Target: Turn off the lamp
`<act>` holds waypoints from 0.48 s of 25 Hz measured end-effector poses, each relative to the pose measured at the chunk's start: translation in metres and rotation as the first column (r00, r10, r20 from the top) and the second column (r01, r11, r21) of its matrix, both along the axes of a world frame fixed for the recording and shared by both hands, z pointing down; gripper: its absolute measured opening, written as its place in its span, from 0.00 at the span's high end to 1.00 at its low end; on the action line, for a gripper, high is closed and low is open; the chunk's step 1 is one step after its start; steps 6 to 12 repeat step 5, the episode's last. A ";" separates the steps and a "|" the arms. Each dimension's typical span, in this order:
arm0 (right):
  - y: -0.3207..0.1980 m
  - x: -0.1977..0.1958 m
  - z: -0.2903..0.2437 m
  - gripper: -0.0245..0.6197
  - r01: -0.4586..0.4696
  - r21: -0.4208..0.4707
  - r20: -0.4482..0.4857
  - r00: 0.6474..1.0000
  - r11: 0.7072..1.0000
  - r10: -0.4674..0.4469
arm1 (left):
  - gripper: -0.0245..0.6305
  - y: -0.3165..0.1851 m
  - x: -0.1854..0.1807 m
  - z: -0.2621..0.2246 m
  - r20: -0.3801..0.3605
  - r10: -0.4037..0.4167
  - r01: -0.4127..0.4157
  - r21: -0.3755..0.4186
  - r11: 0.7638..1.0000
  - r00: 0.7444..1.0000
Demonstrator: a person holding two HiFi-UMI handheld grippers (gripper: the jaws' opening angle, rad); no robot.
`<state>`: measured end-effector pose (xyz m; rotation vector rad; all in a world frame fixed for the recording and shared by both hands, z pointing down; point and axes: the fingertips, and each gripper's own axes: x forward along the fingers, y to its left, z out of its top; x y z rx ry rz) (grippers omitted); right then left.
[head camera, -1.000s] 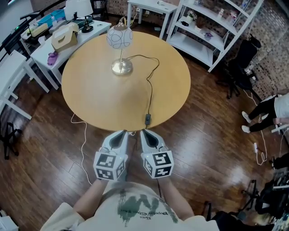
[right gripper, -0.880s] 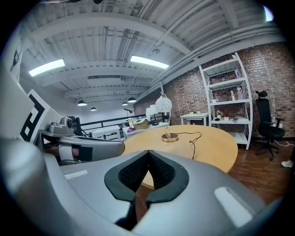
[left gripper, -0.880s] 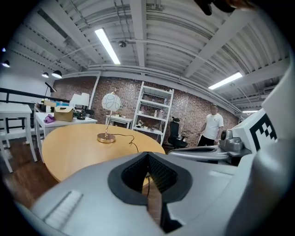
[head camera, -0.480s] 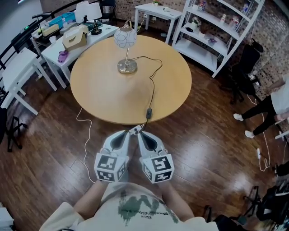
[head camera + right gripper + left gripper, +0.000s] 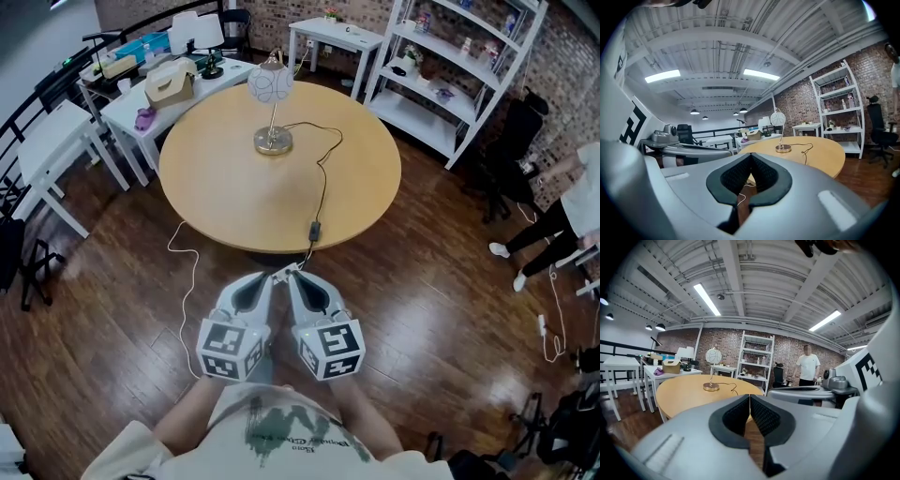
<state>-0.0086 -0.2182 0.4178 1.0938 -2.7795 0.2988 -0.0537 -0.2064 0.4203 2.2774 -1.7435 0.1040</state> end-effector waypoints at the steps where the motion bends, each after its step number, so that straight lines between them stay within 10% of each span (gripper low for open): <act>1: 0.003 0.000 -0.001 0.96 0.000 0.003 0.003 1.000 1.000 0.000 | 0.97 0.003 0.001 -0.001 0.000 0.002 -0.002 0.003 1.000 1.000; 12: 0.013 0.003 -0.006 0.96 -0.005 0.010 0.015 1.000 1.000 0.004 | 0.97 0.014 0.002 -0.005 -0.001 0.005 -0.005 0.012 1.000 1.000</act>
